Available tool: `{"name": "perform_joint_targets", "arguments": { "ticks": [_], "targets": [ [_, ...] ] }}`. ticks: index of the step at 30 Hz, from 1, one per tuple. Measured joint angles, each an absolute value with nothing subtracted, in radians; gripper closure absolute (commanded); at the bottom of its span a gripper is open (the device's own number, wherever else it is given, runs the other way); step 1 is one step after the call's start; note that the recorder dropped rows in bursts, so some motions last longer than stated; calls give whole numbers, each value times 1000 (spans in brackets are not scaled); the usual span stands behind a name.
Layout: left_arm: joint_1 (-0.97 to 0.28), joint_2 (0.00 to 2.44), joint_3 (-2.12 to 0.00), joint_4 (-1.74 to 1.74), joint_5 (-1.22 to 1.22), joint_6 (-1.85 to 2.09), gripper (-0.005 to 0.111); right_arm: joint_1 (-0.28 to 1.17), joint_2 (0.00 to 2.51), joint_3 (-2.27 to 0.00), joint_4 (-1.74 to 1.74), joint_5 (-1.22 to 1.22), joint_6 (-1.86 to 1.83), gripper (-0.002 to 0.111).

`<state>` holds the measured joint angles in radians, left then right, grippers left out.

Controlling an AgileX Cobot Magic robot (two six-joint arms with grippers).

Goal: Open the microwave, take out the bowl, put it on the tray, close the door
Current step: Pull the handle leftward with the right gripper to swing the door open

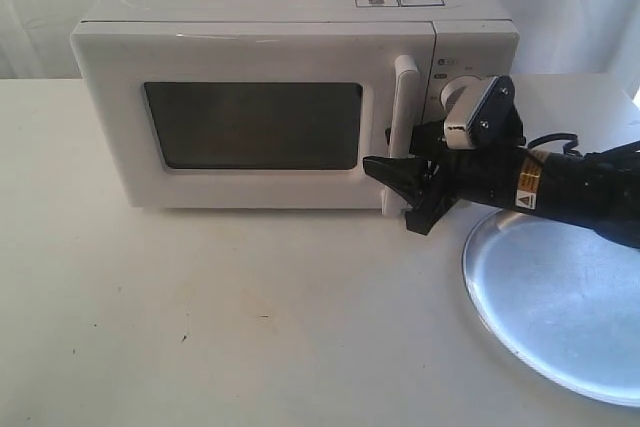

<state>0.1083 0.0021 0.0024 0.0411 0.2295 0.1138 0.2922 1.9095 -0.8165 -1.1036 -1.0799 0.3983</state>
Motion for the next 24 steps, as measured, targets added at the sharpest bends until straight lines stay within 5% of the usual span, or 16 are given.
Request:
{"name": "perform_joint_targets", "arguments": {
  "ticks": [16,24],
  "targets": [
    [108,2,2,41,229,114,107,319,1875,-817,-1347,-1101,506,108],
    [108,2,2,41,229,114,107,347,1754,-819,-1494,-875,785,108]
  ]
}}
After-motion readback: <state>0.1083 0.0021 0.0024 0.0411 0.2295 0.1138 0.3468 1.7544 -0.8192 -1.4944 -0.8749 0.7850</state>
